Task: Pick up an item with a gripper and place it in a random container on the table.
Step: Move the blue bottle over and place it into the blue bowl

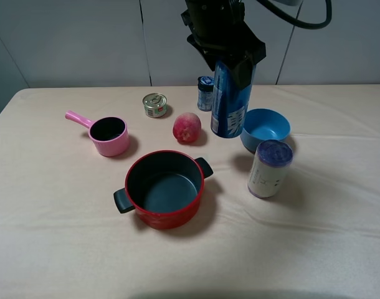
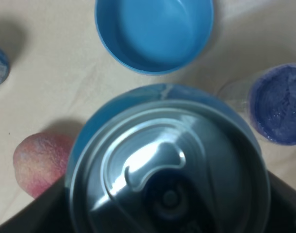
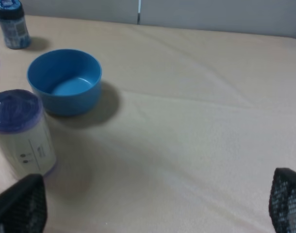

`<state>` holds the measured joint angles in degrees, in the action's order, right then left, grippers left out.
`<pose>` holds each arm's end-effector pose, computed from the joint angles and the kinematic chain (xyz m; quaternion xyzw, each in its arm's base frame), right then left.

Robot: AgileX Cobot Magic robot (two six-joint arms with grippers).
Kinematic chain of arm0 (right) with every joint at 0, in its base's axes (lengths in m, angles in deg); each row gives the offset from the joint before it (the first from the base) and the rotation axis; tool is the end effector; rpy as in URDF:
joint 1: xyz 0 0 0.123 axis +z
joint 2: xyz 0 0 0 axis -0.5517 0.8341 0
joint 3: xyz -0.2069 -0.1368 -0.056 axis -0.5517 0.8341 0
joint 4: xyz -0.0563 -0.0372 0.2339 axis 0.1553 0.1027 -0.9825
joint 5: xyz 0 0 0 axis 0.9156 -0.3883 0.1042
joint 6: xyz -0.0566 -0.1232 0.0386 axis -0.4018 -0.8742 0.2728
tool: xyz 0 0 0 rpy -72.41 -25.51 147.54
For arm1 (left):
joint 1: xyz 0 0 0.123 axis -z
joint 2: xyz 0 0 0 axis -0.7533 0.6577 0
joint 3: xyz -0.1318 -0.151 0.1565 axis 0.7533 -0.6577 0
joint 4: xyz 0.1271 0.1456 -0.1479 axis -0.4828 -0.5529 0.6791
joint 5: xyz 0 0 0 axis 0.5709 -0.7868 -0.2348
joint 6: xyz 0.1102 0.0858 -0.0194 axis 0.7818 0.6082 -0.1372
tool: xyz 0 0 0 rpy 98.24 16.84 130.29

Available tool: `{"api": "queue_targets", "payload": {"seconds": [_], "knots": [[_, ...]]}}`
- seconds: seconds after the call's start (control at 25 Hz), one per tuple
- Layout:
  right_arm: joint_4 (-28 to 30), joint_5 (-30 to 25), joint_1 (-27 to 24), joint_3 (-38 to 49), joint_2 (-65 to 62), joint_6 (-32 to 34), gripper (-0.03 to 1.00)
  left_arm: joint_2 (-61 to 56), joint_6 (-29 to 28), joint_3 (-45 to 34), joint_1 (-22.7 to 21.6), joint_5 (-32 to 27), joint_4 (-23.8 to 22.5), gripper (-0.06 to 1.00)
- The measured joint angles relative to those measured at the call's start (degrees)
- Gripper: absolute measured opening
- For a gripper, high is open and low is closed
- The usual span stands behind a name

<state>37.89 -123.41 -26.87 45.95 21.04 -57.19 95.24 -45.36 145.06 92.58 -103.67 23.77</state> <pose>0.0658 -0.0005 0.2549 -0.0479 0.8393 -0.0026 0.5416 0.3400 -0.3409 0.2384 0.4602 0.8492 -0.1082 0.2350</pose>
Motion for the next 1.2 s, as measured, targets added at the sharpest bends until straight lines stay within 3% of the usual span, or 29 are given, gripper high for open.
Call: {"api": "queue_targets", "payload": {"seconds": [0.8,1.2], "knots": [[0.0,0.0,0.0,0.0,0.0,0.0,0.69,0.0,3.48,0.0,0.0,0.31,0.0,0.68],[0.0,0.0,0.0,0.0,0.0,0.0,0.69,0.0,3.67,0.0,0.0,8.7,0.0,0.68]]}}
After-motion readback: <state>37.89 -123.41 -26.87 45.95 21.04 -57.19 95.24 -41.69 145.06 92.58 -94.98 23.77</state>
